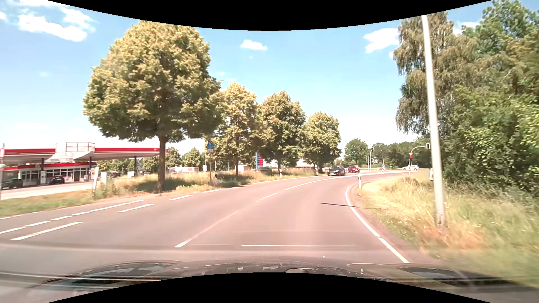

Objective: Follow the waypoints while adhering to traffic rules and regulations

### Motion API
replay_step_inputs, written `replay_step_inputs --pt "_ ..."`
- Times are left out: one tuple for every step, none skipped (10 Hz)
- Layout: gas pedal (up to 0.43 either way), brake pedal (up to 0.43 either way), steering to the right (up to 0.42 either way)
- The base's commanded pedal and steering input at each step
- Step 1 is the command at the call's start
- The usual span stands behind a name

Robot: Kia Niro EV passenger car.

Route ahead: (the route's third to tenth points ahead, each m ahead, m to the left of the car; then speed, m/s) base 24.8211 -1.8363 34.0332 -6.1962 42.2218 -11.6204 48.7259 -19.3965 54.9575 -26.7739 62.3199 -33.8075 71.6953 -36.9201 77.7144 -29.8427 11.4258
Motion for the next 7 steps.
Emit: replay_step_inputs --pt "0.098 0.000 0.074" --pt "0.098 0.000 0.074" --pt "0.087 0.000 0.074" --pt "0.087 0.000 0.074" --pt "0.087 0.000 0.074" --pt "0.087 0.000 0.075" --pt "0.087 0.000 0.075"
